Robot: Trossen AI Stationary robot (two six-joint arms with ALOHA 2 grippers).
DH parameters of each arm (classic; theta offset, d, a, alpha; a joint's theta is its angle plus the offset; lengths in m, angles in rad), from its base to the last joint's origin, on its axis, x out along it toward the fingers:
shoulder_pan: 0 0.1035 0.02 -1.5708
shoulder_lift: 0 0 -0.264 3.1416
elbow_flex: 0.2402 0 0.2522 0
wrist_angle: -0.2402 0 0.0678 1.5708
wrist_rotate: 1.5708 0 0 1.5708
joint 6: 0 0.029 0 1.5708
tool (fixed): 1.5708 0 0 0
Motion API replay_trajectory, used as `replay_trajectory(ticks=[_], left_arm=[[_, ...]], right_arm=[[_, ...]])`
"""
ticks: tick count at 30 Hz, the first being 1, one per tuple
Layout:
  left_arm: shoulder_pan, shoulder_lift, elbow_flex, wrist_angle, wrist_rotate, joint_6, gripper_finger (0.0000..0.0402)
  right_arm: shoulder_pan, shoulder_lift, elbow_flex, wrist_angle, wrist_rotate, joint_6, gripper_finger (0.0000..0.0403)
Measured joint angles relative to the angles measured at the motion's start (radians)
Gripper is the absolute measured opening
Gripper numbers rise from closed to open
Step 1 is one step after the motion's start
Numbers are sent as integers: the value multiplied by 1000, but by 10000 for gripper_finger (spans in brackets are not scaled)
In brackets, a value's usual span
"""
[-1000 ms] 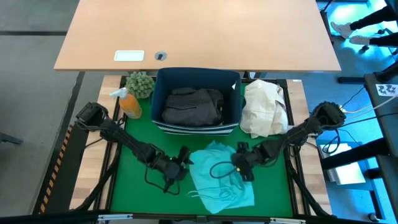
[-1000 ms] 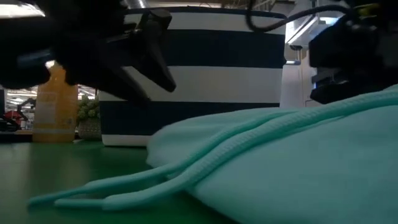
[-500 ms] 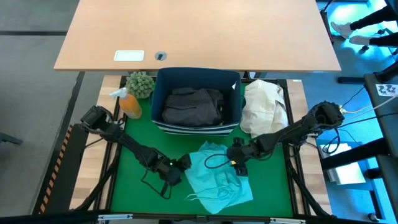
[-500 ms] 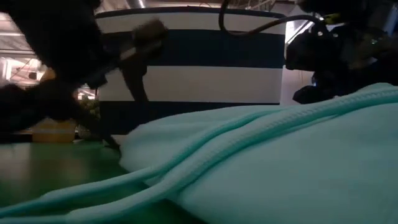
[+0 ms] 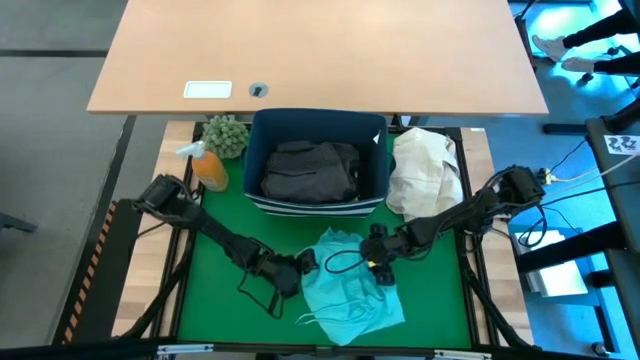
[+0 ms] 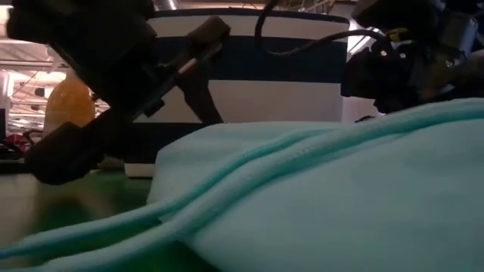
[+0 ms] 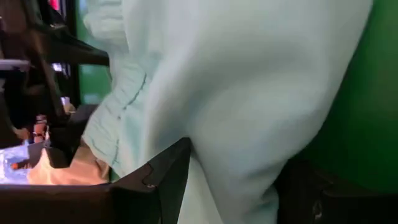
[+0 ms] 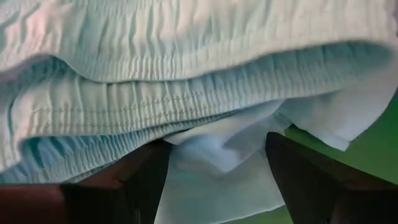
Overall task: Fold laundry
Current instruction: Put the blue shorts into the laundry bin
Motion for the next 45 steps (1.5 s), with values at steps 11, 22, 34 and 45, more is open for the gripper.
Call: replay_trajectory(ticks=[11,22,34,45], left_arm=[[66,-1,0,25,105,-71,143],[64,-2,3,0,98,-271,8],[92,-2,51,-56,185,-414,7],[144,-3,52,-77,317,-563,7]], right_arm=[[1,-2,155,-189,62,-96,268],[105,-9,482,-693,180,-24,268],[385,140,455,-282,257,-156,269],[421,231,461,-258,117,-117,315]])
